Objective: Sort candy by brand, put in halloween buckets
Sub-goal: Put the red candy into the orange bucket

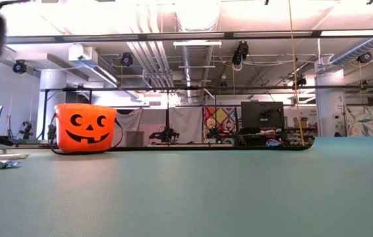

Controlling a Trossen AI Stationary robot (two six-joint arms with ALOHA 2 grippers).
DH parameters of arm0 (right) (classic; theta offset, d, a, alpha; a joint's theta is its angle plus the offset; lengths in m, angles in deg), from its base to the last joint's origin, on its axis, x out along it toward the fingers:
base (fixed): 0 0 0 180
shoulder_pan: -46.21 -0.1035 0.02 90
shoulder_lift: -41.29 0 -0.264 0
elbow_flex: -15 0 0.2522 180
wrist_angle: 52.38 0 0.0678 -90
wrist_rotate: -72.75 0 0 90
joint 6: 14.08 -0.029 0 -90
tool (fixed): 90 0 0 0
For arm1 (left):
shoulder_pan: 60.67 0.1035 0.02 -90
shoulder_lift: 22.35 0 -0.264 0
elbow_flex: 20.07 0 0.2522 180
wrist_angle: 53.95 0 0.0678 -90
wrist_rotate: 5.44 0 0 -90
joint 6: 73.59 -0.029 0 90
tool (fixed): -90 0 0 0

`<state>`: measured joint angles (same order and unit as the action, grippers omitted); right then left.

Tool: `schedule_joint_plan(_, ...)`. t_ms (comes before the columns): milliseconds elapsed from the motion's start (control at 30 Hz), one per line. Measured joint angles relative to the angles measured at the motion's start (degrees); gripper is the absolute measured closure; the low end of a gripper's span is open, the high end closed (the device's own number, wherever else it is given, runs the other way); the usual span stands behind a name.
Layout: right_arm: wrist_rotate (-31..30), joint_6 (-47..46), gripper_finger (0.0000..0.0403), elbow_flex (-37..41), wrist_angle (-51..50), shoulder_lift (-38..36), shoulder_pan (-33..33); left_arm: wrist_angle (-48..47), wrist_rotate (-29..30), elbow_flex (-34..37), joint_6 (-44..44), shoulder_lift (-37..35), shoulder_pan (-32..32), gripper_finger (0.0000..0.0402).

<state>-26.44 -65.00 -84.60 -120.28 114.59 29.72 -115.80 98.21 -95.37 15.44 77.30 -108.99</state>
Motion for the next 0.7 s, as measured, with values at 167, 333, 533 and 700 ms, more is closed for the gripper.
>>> schedule_joint_plan(167, -1.5, 1.0, 0.0078, 0.0, -0.2, -0.6, 0.0, -5.6, 6.9, -0.2, -4.9, -7.9, 5.7, 0.0363)
schedule_joint_plan(333, -3.7, 7.0, 0.0078, 0.0, 3.3, -1.7, 0.4, -15.8, 15.0, -0.3, -11.3, -16.8, 17.9, 0.0354)
schedule_joint_plan(533, -4.5, 11.1, 0.0078, 0.0, 4.1, -1.9, 1.1, -19.7, 19.8, -0.3, -26.6, -26.6, 45.7, 0.0365)
schedule_joint_plan(700, -3.9, 13.3, 0.0078, 0.0, 3.8, -2.0, 1.0, -11.6, 18.3, -0.3, -47.5, -28.6, 71.7, 0.0365)
